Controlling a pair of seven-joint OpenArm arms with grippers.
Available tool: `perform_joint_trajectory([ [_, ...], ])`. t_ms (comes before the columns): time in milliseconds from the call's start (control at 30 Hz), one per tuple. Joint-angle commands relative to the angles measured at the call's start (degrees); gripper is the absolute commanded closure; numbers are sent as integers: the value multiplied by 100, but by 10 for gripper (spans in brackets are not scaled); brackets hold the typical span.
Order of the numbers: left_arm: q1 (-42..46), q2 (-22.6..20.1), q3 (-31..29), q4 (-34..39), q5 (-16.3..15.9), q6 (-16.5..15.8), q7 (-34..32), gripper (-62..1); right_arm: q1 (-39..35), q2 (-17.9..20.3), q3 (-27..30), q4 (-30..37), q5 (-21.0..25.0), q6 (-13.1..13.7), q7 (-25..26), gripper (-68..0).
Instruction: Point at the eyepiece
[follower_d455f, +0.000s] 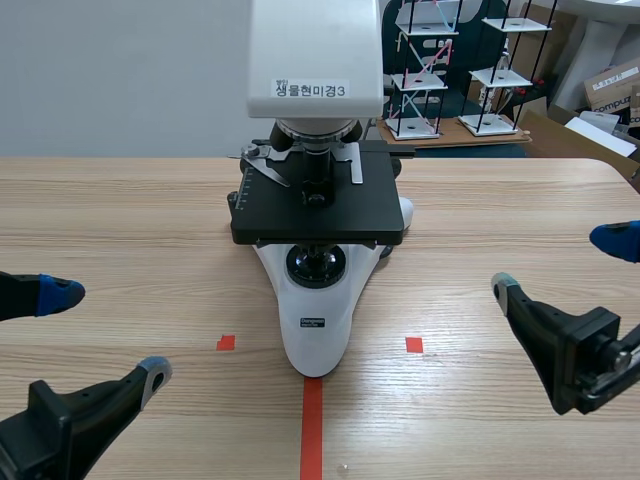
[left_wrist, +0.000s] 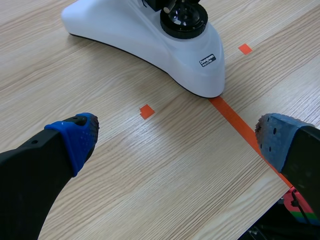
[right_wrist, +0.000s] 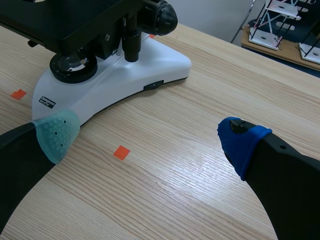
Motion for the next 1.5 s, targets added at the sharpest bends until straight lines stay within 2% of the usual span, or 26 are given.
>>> perform_joint_trajectory([
  [0, -15, 15, 37, 44, -39, -4, -81, -623, 4, 26, 52, 31, 66, -37, 111, -604],
  [333, -15, 13, 37, 44, -37, -7, -81, -623, 4, 26, 52, 31, 61, -37, 1425, -604],
  [933, -15, 13, 37, 44, -37, -7, -81, -623, 20, 28, 52, 31, 59, 7, 1419, -604],
  [1033, -15, 13, 37, 44, -33, -7, -81, -623, 22, 28, 66, 31, 55, -258, 1458, -604],
  [1200, -15, 13, 37, 44, -24, -7, -101, -623, 348, 46, 214, 31, -101, -363, 1478, -604],
  [1300, -15, 13, 37, 44, -37, -4, -101, -623, 732, 229, 293, 31, -195, -466, 1237, -604],
  [1400, -15, 15, 37, 44, -39, -4, -98, -623, 1056, 702, 295, 31, -127, -754, 892, -604],
  [1467, -15, 15, 37, 44, -39, -4, -83, -623, 1239, 1021, 291, 31, 87, -719, 793, -604],
])
